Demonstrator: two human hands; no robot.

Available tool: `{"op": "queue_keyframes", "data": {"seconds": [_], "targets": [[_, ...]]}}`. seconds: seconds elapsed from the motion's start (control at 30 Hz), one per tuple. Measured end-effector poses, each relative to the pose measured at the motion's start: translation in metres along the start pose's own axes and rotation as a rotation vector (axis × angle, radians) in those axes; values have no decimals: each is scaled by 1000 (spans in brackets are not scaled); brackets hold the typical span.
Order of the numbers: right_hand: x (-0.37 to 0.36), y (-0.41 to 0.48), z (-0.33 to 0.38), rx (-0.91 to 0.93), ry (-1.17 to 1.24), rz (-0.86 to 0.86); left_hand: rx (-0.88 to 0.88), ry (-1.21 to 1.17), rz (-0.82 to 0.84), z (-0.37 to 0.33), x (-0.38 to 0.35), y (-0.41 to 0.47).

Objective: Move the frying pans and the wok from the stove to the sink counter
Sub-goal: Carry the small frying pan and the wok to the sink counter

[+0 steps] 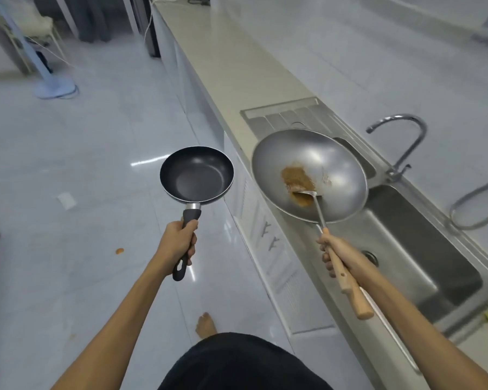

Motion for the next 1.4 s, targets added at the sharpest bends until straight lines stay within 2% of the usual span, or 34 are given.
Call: {"op": "queue_keyframes", "data": {"seconds": [0.2,0.47,0.7,0.9,1.07,1.4], "targets": [[-70,68,89,-8,80,-14,-45,100,23,-67,57,125],[-108,157,175,-73,163,-104,-65,139,103,-125,63,273],[-117,266,250,-61,231,-215,-99,195,188,-207,33,432],[-126,316,300,-63,305,-263,-124,263,262,-277,8,535],[-136,342,326,-109,385,-360,-136,286,332,-311,-24,611],[-181,399,380,-156,526,-574,-166,370,579,-353,-81,764]]}}
Point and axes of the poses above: each hand's wrist, its own y-axis towards the middle knuckle, its own x-axis out of the back of the hand, z = x × y, the point moved 4 cm from there along y, towards the middle knuckle, and after that the axes turned 2 degrees about -z, right-handed, at the moved point
